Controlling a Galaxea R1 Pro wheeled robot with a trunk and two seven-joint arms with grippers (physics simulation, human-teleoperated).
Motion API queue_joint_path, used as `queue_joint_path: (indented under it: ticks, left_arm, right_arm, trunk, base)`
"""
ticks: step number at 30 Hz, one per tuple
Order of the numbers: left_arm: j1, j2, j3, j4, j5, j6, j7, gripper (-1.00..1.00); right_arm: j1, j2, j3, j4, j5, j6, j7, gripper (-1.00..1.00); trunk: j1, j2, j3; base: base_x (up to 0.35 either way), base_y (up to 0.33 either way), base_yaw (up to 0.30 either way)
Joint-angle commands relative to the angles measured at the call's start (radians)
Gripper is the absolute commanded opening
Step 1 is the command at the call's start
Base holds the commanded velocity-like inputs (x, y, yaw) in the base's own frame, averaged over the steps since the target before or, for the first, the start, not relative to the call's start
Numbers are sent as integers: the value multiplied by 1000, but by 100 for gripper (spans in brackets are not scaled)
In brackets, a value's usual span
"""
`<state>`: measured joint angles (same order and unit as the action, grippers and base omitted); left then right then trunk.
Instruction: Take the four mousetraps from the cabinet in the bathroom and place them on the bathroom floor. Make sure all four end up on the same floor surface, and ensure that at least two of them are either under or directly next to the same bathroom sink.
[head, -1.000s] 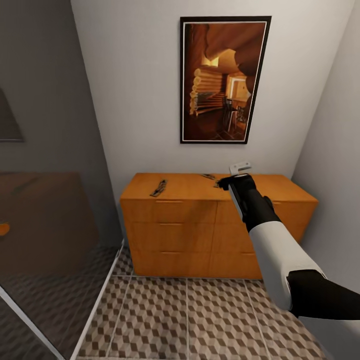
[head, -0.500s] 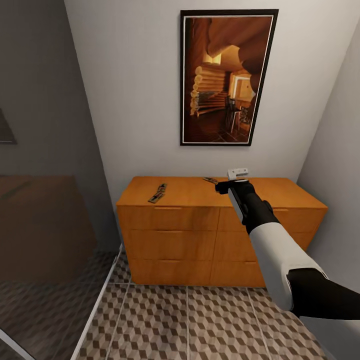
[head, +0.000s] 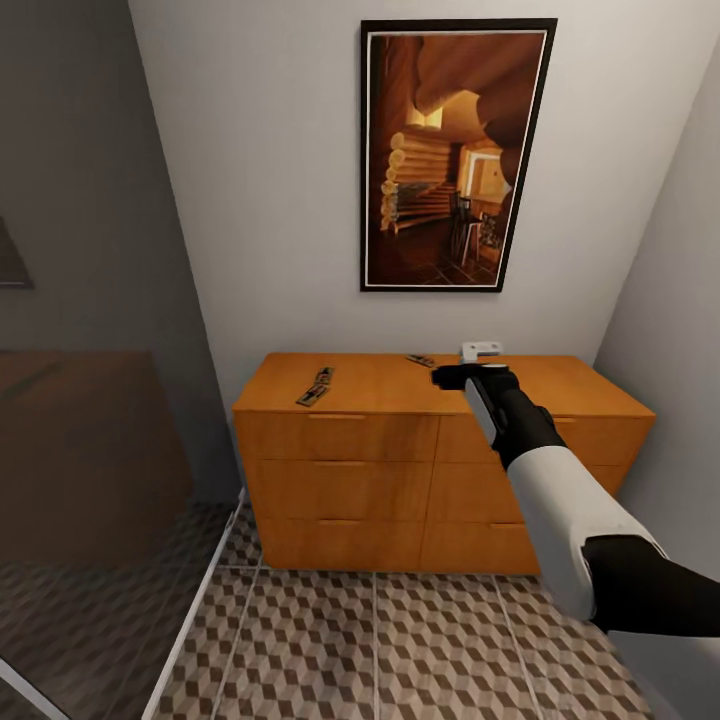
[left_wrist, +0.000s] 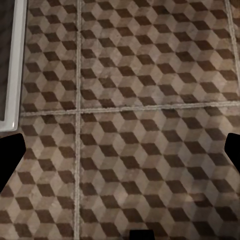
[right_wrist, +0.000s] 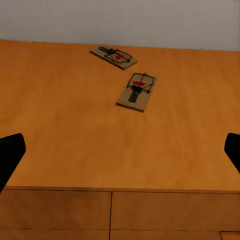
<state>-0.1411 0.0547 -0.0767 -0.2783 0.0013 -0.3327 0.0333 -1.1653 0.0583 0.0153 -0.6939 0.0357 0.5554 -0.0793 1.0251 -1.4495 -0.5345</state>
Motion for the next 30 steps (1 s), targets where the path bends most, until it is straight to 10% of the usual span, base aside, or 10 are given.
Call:
queue_joint_path:
  ticks: [1,30]
  left_arm:
    - [-1,1,-8,1,0,-3,3,100]
    - [0,-1,-8,8,0,-3,3,100]
  right_arm:
    - [-1,-6,2,-1,-2,5,0,100]
    - [1,-55,4,46,-6,-20,0,100]
  trunk:
    - [0,-1,-1]
    - [0,-1,-1]
  base:
    - [0,0,0]
    - [118,0,0]
